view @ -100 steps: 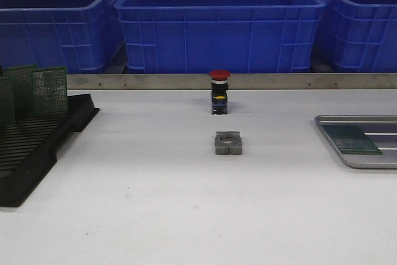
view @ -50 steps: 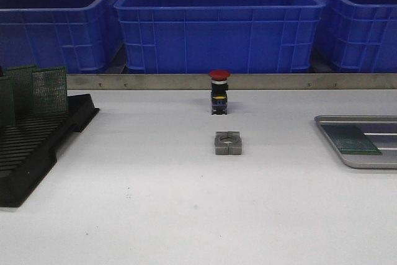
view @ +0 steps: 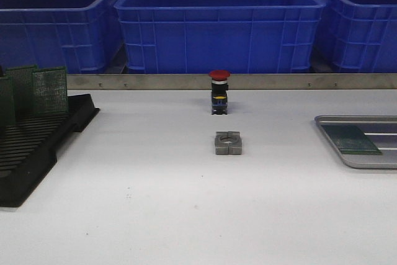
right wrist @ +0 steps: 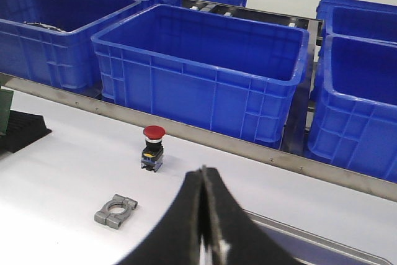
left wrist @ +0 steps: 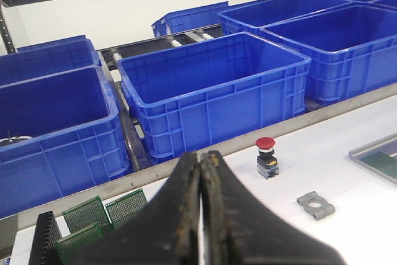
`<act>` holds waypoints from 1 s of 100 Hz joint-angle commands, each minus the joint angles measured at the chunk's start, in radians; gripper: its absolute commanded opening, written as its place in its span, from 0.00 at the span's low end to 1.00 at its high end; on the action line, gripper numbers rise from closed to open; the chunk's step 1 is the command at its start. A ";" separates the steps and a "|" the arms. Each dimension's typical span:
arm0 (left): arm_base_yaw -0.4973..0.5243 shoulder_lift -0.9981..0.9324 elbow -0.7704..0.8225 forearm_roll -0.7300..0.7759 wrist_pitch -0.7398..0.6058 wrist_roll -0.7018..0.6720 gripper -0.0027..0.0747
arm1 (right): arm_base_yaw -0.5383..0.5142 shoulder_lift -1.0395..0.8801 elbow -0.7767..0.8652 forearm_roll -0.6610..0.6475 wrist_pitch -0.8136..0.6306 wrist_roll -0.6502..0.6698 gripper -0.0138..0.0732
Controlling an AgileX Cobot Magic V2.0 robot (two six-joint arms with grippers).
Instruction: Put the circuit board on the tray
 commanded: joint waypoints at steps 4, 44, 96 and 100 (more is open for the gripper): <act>0.001 0.010 -0.024 -0.031 -0.049 -0.002 0.01 | 0.001 0.005 -0.025 0.037 0.006 -0.010 0.03; 0.001 0.010 -0.024 -0.031 -0.049 -0.002 0.01 | 0.001 0.005 -0.025 0.037 0.053 -0.010 0.03; 0.001 0.010 -0.024 -0.025 -0.055 -0.002 0.01 | 0.001 0.005 -0.025 0.037 0.056 -0.010 0.03; 0.001 0.010 -0.022 -0.001 -0.070 -0.014 0.01 | 0.001 0.005 -0.025 0.037 0.056 -0.010 0.03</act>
